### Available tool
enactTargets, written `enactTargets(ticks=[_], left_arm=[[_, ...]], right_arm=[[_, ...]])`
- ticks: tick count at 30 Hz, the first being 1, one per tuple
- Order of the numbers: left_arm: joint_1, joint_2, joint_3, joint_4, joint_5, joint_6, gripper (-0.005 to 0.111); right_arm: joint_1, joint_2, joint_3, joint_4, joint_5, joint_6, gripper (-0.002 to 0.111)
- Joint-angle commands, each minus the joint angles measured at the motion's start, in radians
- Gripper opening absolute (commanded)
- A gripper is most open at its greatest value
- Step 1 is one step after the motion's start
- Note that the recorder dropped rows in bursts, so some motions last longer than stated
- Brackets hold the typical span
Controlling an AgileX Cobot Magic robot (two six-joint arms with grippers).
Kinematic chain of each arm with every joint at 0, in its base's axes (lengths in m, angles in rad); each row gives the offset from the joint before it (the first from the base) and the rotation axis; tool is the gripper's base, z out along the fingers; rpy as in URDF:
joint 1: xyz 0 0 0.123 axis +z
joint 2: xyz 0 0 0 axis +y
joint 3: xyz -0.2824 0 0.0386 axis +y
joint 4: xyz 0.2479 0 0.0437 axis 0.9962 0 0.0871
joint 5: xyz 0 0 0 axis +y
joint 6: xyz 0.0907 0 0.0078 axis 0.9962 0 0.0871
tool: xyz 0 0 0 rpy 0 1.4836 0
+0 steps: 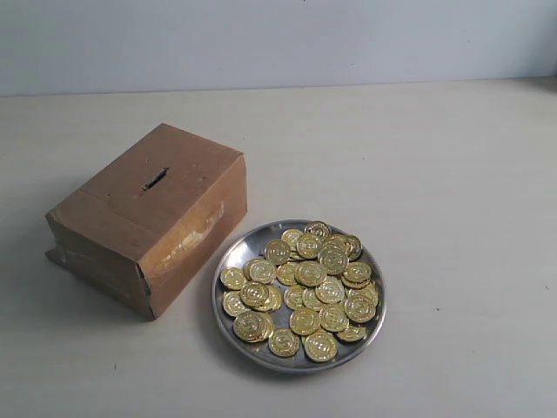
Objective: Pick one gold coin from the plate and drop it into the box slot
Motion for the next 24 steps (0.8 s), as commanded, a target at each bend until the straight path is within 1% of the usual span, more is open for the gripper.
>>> enactTargets(ticks=[1,6,10,12,19,22,24], left_arm=[[-0.008,-0.004,-0.001,-0.008,-0.01,-0.006,0.0],[-0.008,-0.004,-0.001,-0.008,-0.01,-0.006,0.0],[-0.008,-0.004,-0.001,-0.008,-0.01,-0.006,0.0],[-0.008,-0.004,-0.001,-0.008,-0.01,-0.006,0.0],[-0.008,-0.004,-0.001,-0.008,-0.01,-0.006,0.0],[-0.008,-0.004,-0.001,-0.008,-0.01,-0.006,0.0],[-0.008,-0.004,-0.001,-0.008,-0.01,-0.006,0.0]], right_arm=[[0.001,-0.005,0.004,0.144,-0.074,0.044,0.0],[0.001,-0.005,0.004,0.173,-0.126,0.066,0.0],[0.001,-0.005,0.004,0.217,-0.112,0.095,0.0],[0.001,-0.005,-0.002,0.217,-0.07,0.068,0.0],[0.001,-0.005,-0.136,0.217,0.146,-0.128,0.0],[0.001,-0.001,-0.186,0.217,0.271,-0.205,0.0],[0.001,0.03,-0.229,0.217,0.388,-0.243,0.0]])
